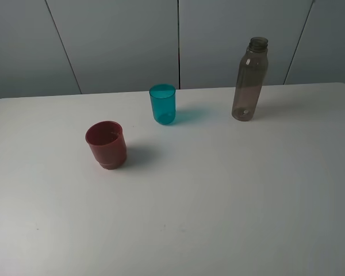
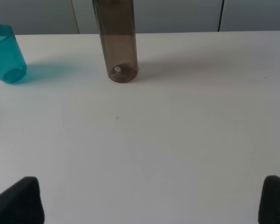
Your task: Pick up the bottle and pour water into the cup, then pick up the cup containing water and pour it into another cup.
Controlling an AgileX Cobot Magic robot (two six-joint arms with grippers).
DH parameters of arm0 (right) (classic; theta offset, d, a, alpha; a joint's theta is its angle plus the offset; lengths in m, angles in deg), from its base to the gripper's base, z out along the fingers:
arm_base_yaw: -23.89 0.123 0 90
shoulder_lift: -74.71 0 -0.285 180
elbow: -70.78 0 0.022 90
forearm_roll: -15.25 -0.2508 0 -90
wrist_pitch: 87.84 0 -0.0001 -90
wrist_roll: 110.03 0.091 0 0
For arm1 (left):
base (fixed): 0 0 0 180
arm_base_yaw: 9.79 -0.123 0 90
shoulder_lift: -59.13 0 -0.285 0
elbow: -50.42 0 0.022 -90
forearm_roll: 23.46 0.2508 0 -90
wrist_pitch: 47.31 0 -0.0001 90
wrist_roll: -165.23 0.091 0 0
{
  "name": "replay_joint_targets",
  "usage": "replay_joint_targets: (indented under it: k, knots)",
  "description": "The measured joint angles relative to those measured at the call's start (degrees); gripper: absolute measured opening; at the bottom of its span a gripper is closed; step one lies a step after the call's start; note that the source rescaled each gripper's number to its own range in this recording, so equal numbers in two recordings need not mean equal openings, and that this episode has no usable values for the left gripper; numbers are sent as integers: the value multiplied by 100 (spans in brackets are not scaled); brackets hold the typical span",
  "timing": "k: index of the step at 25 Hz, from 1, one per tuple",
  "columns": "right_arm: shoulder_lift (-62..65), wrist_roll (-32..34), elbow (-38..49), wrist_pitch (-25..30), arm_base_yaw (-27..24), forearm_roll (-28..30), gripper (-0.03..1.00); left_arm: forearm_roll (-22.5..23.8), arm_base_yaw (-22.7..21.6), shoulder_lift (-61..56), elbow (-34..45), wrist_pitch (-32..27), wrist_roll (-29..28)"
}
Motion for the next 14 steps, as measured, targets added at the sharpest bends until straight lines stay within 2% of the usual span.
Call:
replay_joint_targets:
  k: [14]
  knots:
    - [0,0,0,0,0,0,99,0,0,0,0,0,0]
